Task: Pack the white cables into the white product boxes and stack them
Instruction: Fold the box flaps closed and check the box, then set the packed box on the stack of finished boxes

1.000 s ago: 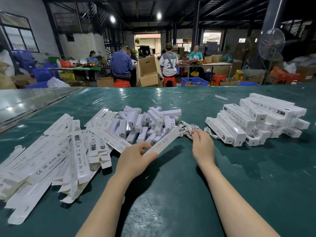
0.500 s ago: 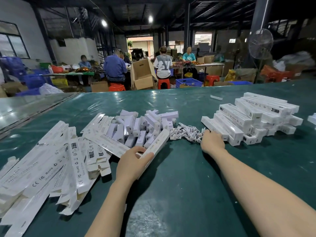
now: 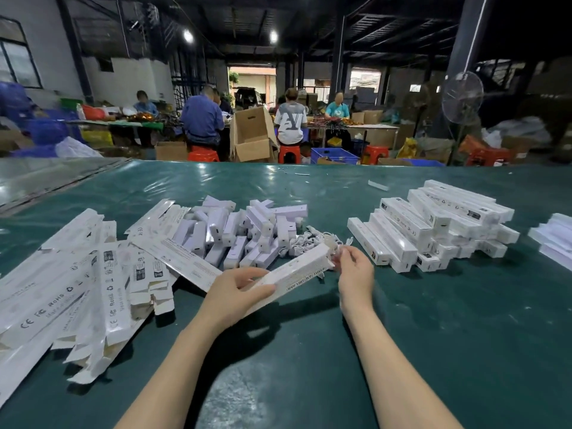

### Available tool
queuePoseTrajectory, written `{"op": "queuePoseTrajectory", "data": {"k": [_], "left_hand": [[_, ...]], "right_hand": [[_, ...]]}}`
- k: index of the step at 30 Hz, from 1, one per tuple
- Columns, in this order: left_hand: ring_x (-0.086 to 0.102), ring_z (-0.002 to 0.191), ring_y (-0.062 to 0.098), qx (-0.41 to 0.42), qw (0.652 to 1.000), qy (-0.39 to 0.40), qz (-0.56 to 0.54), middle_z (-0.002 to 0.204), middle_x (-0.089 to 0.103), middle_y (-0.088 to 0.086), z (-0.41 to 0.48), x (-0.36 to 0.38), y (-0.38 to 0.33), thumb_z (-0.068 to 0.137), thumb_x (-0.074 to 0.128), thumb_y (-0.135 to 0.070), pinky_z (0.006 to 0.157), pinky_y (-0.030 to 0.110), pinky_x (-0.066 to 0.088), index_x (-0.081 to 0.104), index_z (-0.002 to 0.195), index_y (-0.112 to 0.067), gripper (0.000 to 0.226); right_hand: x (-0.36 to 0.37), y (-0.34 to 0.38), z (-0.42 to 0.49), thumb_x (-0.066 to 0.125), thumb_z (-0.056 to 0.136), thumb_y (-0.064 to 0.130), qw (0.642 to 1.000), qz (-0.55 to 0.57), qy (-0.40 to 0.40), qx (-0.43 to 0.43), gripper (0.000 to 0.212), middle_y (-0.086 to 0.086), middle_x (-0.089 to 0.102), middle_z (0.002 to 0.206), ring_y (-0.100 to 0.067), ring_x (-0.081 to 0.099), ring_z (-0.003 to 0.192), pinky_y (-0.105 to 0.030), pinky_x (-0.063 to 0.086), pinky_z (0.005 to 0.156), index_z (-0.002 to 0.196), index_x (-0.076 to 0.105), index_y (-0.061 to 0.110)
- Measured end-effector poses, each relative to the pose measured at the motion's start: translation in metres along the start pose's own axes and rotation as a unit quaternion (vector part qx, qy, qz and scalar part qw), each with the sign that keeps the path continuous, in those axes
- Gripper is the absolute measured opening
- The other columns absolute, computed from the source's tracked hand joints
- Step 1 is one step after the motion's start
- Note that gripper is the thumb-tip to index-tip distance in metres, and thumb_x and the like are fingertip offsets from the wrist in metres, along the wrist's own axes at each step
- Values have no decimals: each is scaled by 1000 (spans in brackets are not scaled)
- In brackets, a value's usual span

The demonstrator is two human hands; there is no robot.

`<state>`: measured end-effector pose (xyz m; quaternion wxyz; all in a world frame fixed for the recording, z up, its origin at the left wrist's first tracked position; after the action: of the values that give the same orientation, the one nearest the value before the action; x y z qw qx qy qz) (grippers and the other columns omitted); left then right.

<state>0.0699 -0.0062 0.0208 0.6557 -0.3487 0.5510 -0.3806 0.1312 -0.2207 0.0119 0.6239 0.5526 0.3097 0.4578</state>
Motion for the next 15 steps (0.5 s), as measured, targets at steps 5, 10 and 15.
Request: {"op": "queuePoseTrajectory", "data": {"k": [5,10,15], "left_hand": [[64,78,9,-25,997,-23,-63,80,72,-6,-2,-7,7,68,65,-39,74,22,45,71,80,-39,13],[64,72,14,-33,997,7,-73,81,73,0,-1,-2,9,62,61,-39,82,30,47,74,90,-24,35],[59,52,14,-47,992,22,-113,64,69,9,-1,-1,7,65,58,-33,52,19,46,74,76,-26,21]], "right_hand": [[16,1,-7,50,93,7,992,110,51,17,27,8,60,60,-9,57,62,-9,43,50,68,56,15],[-4,19,-4,60,87,7,995,5,-40,-91,14,-9,66,77,-18,58,70,-12,42,62,73,63,9],[2,37,-10,67,78,-2,983,-33,-16,-182,15,-1,63,82,4,53,63,-4,38,60,72,63,11]]}}
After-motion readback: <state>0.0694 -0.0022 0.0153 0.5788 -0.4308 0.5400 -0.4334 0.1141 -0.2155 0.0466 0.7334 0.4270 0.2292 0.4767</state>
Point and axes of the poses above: each hand's wrist, its own z-axis towards the middle knuckle, its own x-axis out of the palm, y = z × x, the point moved 7 cm from there along z, towards the middle knuckle
